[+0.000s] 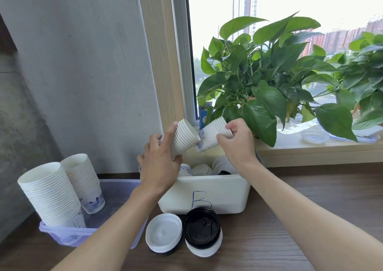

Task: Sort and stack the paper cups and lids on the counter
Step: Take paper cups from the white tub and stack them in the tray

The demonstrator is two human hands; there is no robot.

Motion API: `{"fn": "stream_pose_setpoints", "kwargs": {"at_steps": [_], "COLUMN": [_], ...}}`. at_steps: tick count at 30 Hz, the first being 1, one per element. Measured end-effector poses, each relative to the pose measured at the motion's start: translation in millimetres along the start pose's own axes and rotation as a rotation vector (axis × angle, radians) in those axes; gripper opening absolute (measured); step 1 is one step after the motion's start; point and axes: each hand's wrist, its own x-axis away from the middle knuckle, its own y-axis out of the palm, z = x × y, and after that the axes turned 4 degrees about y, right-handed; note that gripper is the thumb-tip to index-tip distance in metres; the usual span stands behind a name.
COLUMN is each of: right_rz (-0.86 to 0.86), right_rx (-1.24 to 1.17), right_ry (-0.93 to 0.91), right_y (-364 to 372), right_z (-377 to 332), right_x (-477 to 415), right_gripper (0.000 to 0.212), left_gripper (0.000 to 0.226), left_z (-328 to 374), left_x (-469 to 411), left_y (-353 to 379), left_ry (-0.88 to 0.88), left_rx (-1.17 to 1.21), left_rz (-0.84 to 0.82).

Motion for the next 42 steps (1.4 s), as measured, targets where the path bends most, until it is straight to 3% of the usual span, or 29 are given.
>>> {"fn": "stream_pose_setpoints", "kwargs": {"at_steps": [10, 19, 23, 30, 42], "right_rz": [0.188, -0.119, -0.162, -0.307, -0.322], "right_rx": [-0.225, -0.236, -0.216, -0.252, -0.331], "right_ry": [-0.134, -0.169, -0.187, -0.003, 0.035], "right_y": [-1, 1, 1, 3, 5], "right_z": [-5, -9, -11, -12, -7], "right_x": [6, 10, 12, 8, 3], "right_gripper": [0.033, 0.035, 0.027, 0.037, 0.038], "left_gripper": [0.085, 0.086, 0.086, 0.089, 0.095], "left_z": [1, 0, 1, 2, 1], "left_x": [-2, -4, -4, -2, 0], "left_y": [0, -1, -1, -3, -2], "left_ry": [-0.044, 0.009, 0.045, 0.103, 0.124], "left_rx": [-0.058, 0.0, 0.015, 0.096, 0.234], "left_rz": [-0.043, -0.121, -0.125, -0.11, -0.094]}}
